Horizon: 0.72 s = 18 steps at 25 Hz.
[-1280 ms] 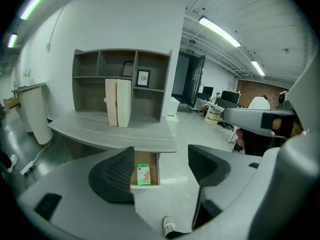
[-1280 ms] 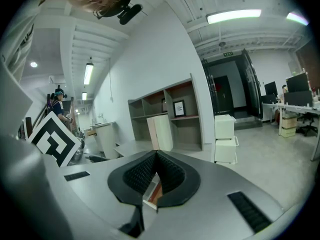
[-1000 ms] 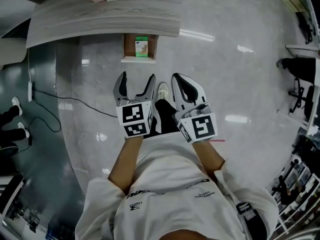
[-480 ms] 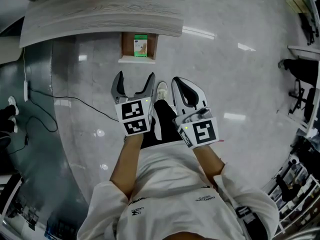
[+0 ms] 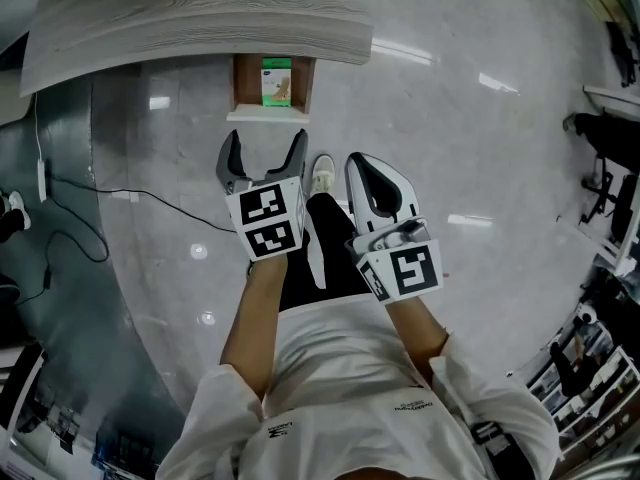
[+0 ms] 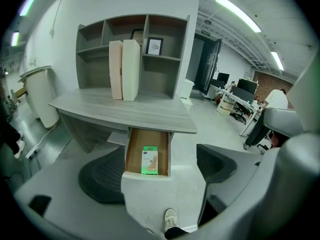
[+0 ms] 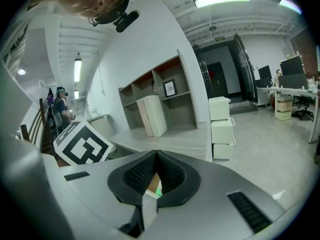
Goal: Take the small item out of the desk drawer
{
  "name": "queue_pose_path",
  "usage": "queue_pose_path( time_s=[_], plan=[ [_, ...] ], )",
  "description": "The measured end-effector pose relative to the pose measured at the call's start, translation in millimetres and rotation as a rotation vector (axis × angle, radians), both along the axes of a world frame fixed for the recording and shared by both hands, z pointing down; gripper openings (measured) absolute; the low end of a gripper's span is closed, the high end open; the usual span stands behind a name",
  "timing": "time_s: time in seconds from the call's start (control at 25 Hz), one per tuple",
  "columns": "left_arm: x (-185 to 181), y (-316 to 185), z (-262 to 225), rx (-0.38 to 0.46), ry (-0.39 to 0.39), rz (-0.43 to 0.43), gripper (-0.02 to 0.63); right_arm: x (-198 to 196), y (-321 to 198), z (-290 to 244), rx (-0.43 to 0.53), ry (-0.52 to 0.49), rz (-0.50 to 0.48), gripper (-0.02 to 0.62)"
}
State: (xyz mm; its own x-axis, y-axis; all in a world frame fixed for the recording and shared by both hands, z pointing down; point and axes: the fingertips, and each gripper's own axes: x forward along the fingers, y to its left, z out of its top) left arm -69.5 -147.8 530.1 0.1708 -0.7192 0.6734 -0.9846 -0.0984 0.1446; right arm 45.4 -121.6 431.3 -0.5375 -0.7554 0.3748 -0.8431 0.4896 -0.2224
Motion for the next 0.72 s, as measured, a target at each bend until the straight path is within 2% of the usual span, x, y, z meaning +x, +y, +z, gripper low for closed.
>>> queue_pose_path(
  time_s=[0.36, 0.72],
  plan=[
    [1.0, -14.4, 50.8, -0.058, -0.001, -0.018, 0.433, 8.3, -5.7, 24.6, -0.028, -0.005, 0.006, 0.032],
    [4.8, -31.6, 87.5, -0.097, -0.009, 0.005, 0.433, 15.2, -8.8, 43.0, -0.055, 0.007, 0.0, 0.032]
  ],
)
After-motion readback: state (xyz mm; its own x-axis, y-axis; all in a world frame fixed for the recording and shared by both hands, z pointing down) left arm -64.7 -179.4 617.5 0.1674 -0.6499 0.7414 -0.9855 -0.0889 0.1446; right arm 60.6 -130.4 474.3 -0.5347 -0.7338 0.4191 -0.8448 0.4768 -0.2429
